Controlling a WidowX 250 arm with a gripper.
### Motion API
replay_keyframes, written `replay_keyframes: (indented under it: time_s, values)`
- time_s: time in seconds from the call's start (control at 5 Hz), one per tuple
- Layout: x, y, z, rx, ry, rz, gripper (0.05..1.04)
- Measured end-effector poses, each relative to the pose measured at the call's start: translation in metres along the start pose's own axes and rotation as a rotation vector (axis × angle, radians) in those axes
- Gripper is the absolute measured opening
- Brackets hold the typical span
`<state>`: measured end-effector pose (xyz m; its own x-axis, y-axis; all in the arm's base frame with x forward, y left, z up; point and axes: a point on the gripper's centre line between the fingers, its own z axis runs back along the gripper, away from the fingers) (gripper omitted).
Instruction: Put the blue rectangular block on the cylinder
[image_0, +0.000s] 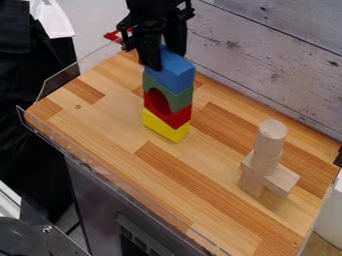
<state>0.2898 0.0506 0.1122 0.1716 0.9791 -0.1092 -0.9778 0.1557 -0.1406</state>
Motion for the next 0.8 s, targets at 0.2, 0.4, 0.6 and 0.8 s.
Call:
replay_keyframes:
  time_s: [0.2, 0.4, 0.6, 0.8]
  values:
    - [0.000, -0.004, 0.005, -0.008, -0.001, -0.024, 0.530]
    - [-0.002, -0.009, 0.011, -0.009, -0.021, -0.054, 0.530]
    - [-0.016, -0.010, 0.019, 0.008, -0.052, -0.096, 0.530]
    - [-0.049, -0.013, 0.031, 0.026, -0.098, -0.206, 0.530]
